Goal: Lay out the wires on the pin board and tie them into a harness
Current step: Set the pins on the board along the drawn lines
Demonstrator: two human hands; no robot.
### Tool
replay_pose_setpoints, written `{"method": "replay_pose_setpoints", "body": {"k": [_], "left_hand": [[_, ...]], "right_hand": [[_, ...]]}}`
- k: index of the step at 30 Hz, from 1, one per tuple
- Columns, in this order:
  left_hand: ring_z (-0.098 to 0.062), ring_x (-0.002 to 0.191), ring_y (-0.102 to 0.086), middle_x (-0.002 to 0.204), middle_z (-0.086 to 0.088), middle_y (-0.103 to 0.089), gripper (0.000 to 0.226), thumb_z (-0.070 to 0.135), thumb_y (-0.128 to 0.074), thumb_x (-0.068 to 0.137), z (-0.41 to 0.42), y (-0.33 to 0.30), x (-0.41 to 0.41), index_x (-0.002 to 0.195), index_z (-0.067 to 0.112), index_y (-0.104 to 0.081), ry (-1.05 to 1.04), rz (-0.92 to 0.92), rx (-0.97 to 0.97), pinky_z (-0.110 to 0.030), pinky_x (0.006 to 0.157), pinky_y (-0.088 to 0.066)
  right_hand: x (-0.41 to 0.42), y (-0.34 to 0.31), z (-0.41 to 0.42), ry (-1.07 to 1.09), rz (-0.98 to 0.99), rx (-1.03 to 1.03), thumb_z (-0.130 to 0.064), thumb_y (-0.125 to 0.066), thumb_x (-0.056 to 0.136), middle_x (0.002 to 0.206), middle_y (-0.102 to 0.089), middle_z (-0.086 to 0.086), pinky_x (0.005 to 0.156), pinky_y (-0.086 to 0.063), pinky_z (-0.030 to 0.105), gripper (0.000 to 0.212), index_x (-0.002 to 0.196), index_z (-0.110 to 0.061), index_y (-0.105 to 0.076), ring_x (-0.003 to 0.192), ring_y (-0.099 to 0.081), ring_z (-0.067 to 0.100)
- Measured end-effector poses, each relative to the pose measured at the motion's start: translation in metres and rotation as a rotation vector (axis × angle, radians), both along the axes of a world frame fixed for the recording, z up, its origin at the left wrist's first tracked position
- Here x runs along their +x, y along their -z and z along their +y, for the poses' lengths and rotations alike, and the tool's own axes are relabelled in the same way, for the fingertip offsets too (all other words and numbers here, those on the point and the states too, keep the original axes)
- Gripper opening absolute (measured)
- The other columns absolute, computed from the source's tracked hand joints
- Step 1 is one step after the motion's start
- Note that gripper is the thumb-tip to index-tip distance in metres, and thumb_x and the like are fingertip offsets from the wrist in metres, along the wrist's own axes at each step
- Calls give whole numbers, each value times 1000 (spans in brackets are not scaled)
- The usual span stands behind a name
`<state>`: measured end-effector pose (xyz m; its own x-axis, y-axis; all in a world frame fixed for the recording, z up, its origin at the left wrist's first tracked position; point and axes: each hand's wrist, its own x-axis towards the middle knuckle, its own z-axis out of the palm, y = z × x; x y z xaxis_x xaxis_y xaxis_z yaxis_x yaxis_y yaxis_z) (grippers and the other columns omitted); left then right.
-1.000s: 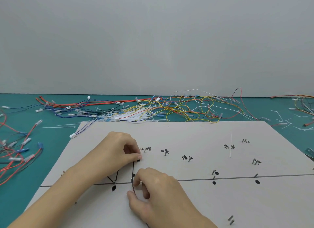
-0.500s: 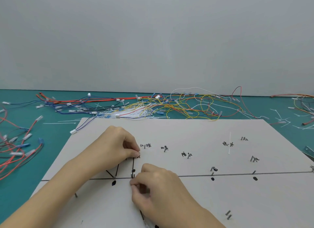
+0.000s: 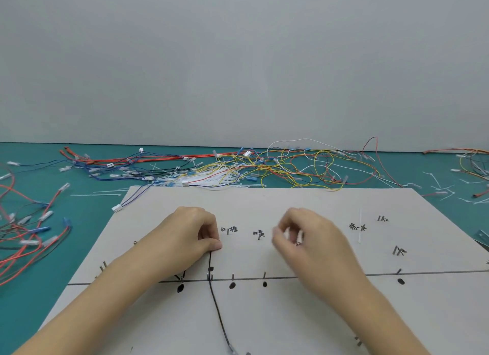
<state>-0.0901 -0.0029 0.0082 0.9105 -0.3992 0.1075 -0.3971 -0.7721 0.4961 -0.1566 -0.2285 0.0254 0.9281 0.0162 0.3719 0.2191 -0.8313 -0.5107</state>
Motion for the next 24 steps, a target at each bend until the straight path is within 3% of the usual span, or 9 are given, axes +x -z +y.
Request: {"method": "replay_pose_setpoints", "body": {"k": [2, 6, 10, 14, 18, 24], "left_hand": [[6, 75, -56, 73, 14, -63, 15, 25, -77, 80, -1, -1, 0, 68, 28, -69, -12, 1, 14, -12, 61, -43], [7, 73, -57, 70, 13, -65, 16, 24, -78, 79, -1, -2, 1, 66, 28, -70, -19, 19, 26, -11, 57, -43], [6, 70, -57, 69, 14, -65, 15, 25, -78, 80, 0, -1, 1, 67, 27, -70, -16, 20, 35, -11, 56, -40], [5, 71, -57, 71, 14, -65, 15, 24, -76, 82, 0, -1, 1, 68, 28, -70, 5, 17, 51, -11, 58, -41], [1, 73, -55, 76, 15, -61, 14, 24, -71, 86, -1, -1, 1, 74, 29, -68, 41, -13, 98, -13, 62, -40], [3, 77, -48, 81, 17, -54, 15, 28, -65, 90, -1, 1, 2, 77, 31, -60, 65, -61, 169, -13, 62, -34]], "right_hand": [[5, 3, -26, 175, 195, -224, -42, -47, 89, 85, -49, -10, 66, -38, 31, 15, 85, -28, -46, 80, -51, 11], [-1, 13, -52, 191, 411, -255, -48, -43, 90, 86, -49, -9, 58, -34, 28, 22, 84, -28, -37, 76, -52, 12], [-10, 17, -57, 66, 339, -273, -35, -39, 91, 69, -51, -6, 53, -29, 25, 10, 96, -37, -31, 66, -49, 8], [-11, 20, -62, 1, 338, -364, -24, -32, 91, 70, -49, -7, 53, -26, 23, 21, 103, -41, -28, 66, -46, 8], [-16, 19, -70, -66, 407, -223, -18, -34, 92, 61, -47, -6, 54, -30, 27, 31, 104, -45, -25, 59, -43, 8], [-25, 26, -60, 12, 272, -138, -12, -37, 91, 58, -45, 1, 57, -35, 27, 28, 99, -36, -24, 61, -46, 16]]}}
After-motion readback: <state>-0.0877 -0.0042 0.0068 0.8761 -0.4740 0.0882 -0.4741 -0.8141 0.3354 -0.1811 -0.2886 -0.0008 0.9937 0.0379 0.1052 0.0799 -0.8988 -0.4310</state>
